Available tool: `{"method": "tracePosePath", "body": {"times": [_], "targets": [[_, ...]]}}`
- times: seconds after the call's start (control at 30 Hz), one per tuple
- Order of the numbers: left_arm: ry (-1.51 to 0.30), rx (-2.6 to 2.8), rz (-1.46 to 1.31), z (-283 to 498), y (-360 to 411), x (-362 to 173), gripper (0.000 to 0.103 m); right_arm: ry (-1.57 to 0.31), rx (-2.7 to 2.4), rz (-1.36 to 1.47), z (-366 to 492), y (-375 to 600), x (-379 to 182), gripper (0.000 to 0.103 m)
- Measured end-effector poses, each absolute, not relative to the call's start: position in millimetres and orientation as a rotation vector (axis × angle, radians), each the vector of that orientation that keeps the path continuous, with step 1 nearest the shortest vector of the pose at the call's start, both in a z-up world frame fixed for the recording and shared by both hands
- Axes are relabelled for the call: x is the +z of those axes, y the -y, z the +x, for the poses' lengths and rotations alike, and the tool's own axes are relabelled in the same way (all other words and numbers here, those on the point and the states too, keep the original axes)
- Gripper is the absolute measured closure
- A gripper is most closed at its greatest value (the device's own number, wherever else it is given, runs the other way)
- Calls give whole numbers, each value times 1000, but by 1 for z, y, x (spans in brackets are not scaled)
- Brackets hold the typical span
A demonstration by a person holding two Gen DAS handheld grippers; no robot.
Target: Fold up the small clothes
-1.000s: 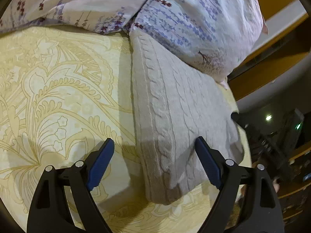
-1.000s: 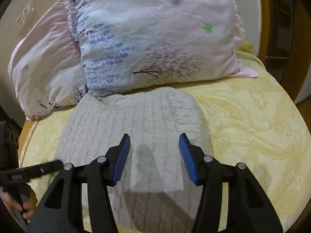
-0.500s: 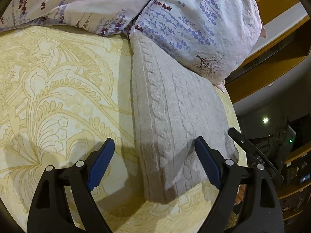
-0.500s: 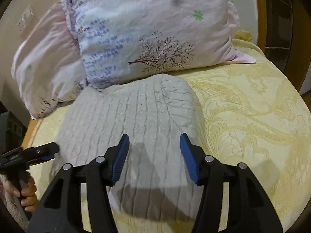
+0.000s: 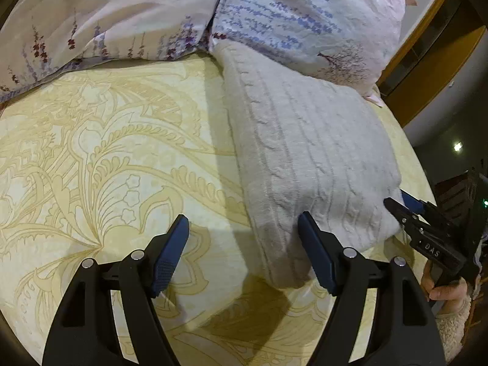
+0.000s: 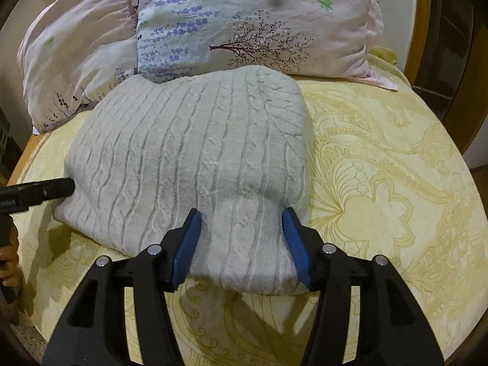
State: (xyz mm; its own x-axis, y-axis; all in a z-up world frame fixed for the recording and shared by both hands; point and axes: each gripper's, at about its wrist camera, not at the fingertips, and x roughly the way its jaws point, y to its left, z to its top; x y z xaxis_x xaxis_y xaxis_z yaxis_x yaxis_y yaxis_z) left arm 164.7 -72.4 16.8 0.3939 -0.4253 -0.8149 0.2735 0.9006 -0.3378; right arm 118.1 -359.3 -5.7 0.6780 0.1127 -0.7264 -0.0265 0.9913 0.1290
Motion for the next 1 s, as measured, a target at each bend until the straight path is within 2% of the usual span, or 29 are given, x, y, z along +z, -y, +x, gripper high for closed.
{"method": "tracePosePath", "body": {"times": [0.07,0.17,0.3,0.47,0.73,0.8,0.83,0.9,0.97,1.0], "targets": [[-1062,-491,-220,168,65,26,27,-791,112,200,117,373,5,38],[-1043,-514,-293,177,56,38,21,-728,134,358,118,402,22,26],[-1066,-536,-381,196,52,45,16,-736,173,552,133,434,30,21],[-1141,-570,-484,227,59,38,16,-842,246,704,175,454,22,20],[-1179,-582,-495,253,70,25,16,-975,306,768,211,456,-6,20],[-1193,-604,-526,259,75,19,20,-985,344,781,216,453,-11,21],[-1196,-625,-545,260,77,17,24,-985,365,781,217,452,-11,23],[-1197,-627,-543,262,82,13,25,-1009,424,805,221,447,-17,35],[-1201,-633,-545,262,86,9,27,-1018,467,817,224,442,-22,42],[-1196,-635,-553,262,87,8,28,-1014,473,822,224,441,-22,43]]}}
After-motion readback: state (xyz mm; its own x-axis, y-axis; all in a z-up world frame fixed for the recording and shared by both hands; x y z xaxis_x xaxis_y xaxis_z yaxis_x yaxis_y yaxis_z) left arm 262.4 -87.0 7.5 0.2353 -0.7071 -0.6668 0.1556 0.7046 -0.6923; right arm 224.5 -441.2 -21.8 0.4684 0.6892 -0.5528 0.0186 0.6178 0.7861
